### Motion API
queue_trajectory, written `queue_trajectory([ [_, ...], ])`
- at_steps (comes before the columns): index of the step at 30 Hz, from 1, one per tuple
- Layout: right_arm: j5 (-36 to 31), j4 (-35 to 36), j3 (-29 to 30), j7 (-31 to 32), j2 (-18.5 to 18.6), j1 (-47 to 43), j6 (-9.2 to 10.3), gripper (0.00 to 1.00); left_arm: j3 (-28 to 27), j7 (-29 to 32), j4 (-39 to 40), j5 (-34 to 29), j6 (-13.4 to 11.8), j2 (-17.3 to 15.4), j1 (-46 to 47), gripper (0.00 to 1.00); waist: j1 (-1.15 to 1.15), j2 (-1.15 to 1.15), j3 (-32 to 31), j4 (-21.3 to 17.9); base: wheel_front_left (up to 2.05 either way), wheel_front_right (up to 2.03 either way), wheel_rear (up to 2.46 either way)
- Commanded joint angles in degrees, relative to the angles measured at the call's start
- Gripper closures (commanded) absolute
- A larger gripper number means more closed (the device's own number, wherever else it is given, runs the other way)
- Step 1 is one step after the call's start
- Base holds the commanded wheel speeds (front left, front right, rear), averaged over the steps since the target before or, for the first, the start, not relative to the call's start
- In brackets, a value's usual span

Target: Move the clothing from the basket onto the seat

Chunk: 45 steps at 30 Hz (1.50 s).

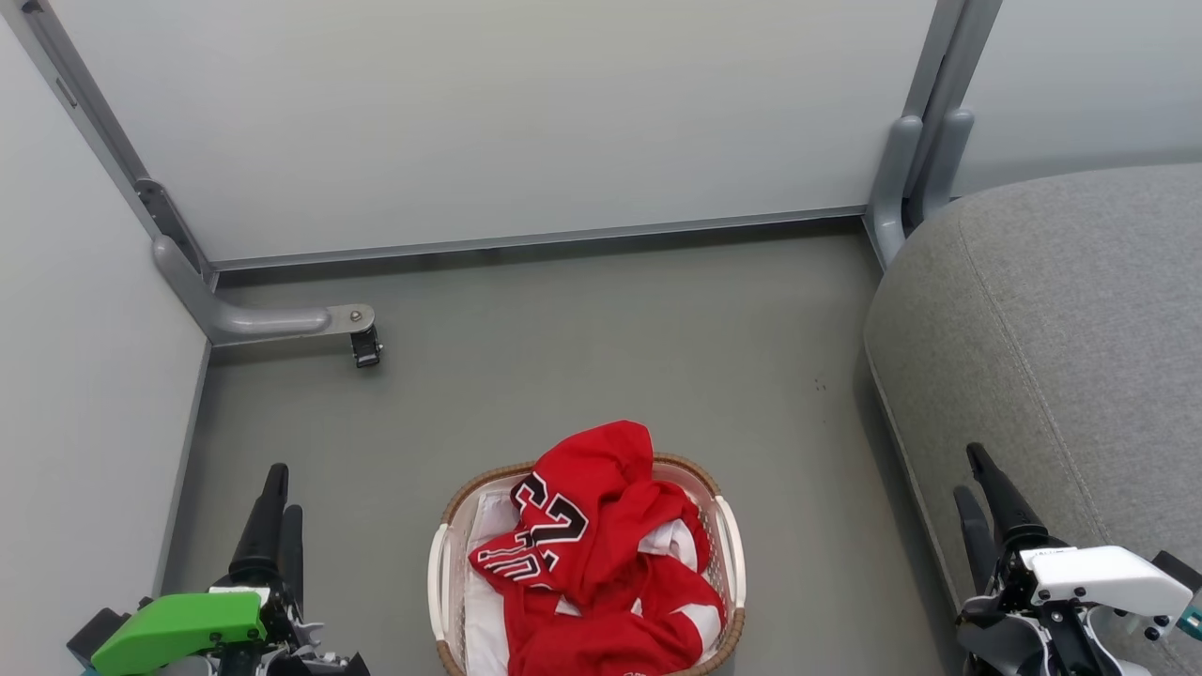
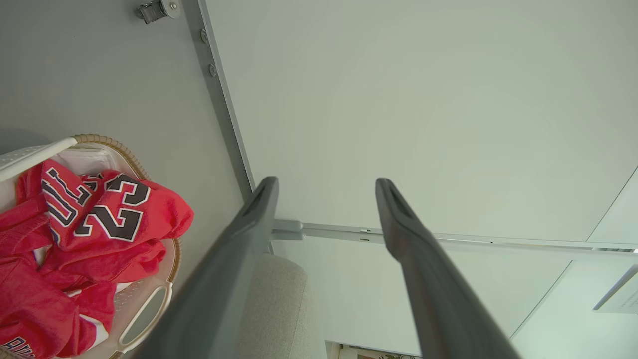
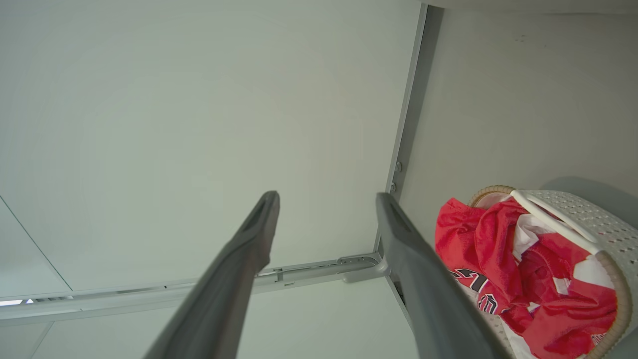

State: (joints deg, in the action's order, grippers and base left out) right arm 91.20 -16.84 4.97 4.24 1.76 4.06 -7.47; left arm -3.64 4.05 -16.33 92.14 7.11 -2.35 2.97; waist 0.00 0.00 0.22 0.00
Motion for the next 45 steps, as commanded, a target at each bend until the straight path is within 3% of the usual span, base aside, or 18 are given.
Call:
queue_trajectory([
  [1, -0.8, 1.2, -0.3, -0.8, 0.4, 0.3, 0.00, 0.00, 0.5, -0.6, 1.5, -0.7, 0.2, -0.2, 0.5, 0.00, 0.00, 0.00, 0.0, 0.0, 0.00, 0.00, 0.00],
  [18, -12.5, 3.2, -0.5, -5.0, 0.6, -0.2, -0.01, 0.00, 2.5, -4.8, 5.0, -11.8, 0.2, -0.3, -0.3, 0.00, 0.00, 0.00, 0.1, 0.1, 0.00, 0.00, 0.00],
  [35, -33.2, 8.4, -1.3, -8.5, 0.8, -1.2, -0.01, 0.00, 5.9, -8.4, 7.5, -30.0, -2.2, -0.4, -0.6, 0.00, 0.00, 0.00, 0.2, 0.2, 0.00, 0.00, 0.00],
  [45, -42.3, 9.2, -2.3, -10.3, 0.9, -2.0, -0.02, 0.00, 7.5, -10.1, 7.2, -41.2, -3.2, -0.4, -1.0, 0.00, 0.00, 0.00, 0.1, 0.3, 0.00, 0.00, 0.00],
])
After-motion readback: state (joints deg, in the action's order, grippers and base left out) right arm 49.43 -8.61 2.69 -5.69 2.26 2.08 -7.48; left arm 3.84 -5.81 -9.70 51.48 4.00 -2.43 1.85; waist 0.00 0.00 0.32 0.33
